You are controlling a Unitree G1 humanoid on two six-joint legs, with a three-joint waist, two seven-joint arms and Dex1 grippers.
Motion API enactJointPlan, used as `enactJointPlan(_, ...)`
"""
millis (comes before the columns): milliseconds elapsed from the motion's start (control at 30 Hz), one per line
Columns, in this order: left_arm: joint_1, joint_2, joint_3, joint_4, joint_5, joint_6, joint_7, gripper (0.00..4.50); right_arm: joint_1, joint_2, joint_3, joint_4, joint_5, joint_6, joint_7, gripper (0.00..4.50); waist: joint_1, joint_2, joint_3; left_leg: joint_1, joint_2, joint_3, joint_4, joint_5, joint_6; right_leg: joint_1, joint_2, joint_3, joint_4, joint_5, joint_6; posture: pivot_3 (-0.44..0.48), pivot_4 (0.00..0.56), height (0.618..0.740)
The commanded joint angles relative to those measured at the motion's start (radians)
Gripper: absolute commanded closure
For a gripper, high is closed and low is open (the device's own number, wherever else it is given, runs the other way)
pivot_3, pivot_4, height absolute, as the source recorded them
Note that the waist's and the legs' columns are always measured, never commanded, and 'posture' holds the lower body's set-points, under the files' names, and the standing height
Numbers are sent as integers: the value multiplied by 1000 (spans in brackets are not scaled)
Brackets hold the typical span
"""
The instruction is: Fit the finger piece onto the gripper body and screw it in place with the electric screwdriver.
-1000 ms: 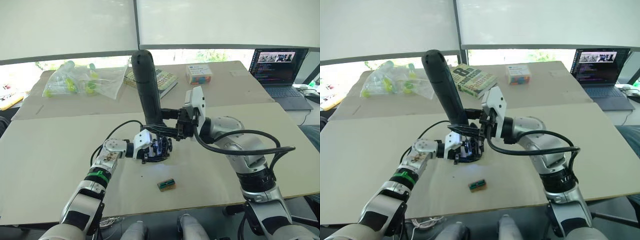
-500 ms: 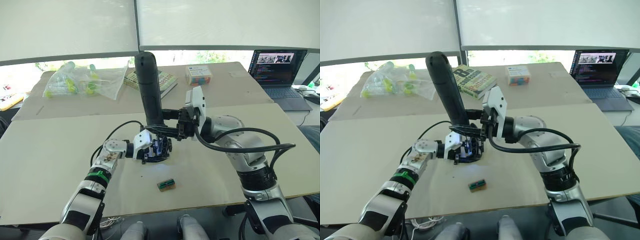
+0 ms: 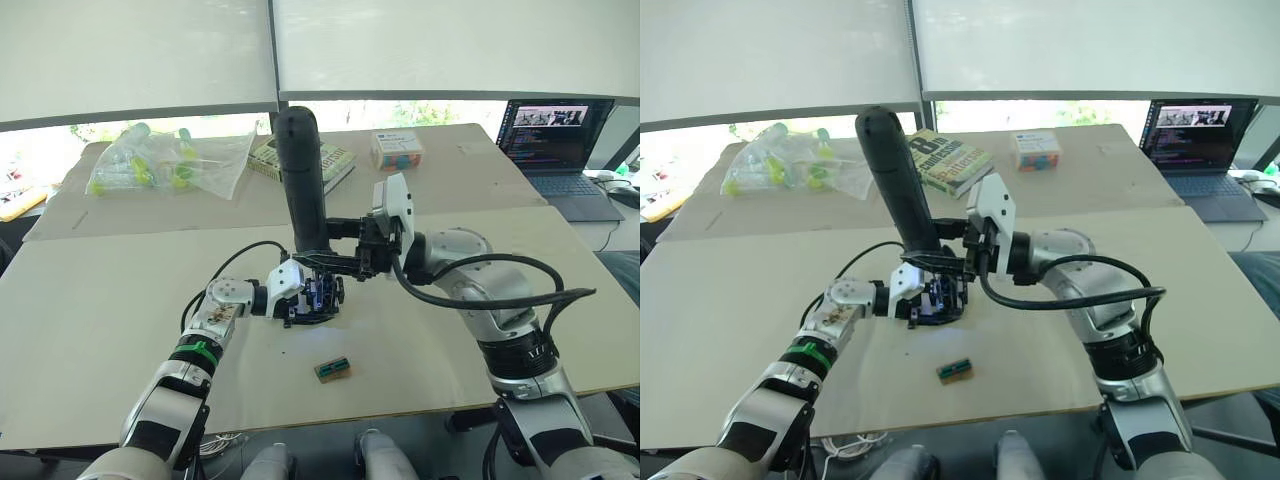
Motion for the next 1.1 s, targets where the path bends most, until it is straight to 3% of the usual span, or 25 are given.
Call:
enactJointPlan(33,-27,17,12,0,6,-35,-4,2158,-35,-27,-35,-19,-5,12,6,2590,0,0,0,0,0,0,0,0,0,0,0,0,0,0,0,0,150,740)
enactJointPlan(133,-30,19,10,8,12,-38,-6,2158,-83,8,-94,-35,61,-31,19,2590,-1,0,0,-1,0,0,0,0,0,-1,0,0,0,0,0,0,150,740)
enactJointPlan(300,-33,26,-1,41,34,-48,-5,2158,-188,15,-184,-59,228,84,18,2590,-1,0,0,-4,0,0,0,0,0,-4,0,0,0,0,-1,0,150,740)
enactJointPlan(567,-61,25,11,79,36,-14,14,2158,-141,-2,-195,-150,349,180,44,2590,1,0,0,-3,0,0,0,0,0,-2,0,0,0,0,-1,0,150,740)
enactJointPlan(700,-44,87,29,41,10,-8,-51,253,-57,-41,-197,-232,425,226,93,2590,-2,0,0,-3,1,0,0,0,0,-3,0,0,0,0,-1,0,150,740)
enactJointPlan(733,-35,108,33,18,1,1,-71,34,-31,-55,-197,-251,434,228,103,2590,-2,0,0,-3,1,0,-1,0,0,-3,0,0,0,0,-1,0,150,740)
enactJointPlan(900,38,216,58,-169,-65,85,-174,0,91,-97,-194,-332,431,207,108,2590,0,0,0,-4,0,0,0,0,0,-3,-1,0,-1,0,-1,0,150,740)
enactJointPlan(1000,131,283,54,-391,-148,199,-263,0,165,-104,-176,-364,374,166,98,2590,2,0,1,-4,1,0,0,0,0,-3,-1,0,-1,0,-1,0,150,740)
enactJointPlan(1100,224,315,37,-609,-218,331,-273,0,206,-91,-156,-379,325,129,76,2590,3,0,1,-3,1,0,0,0,0,-3,-1,0,-1,0,0,0,150,740)
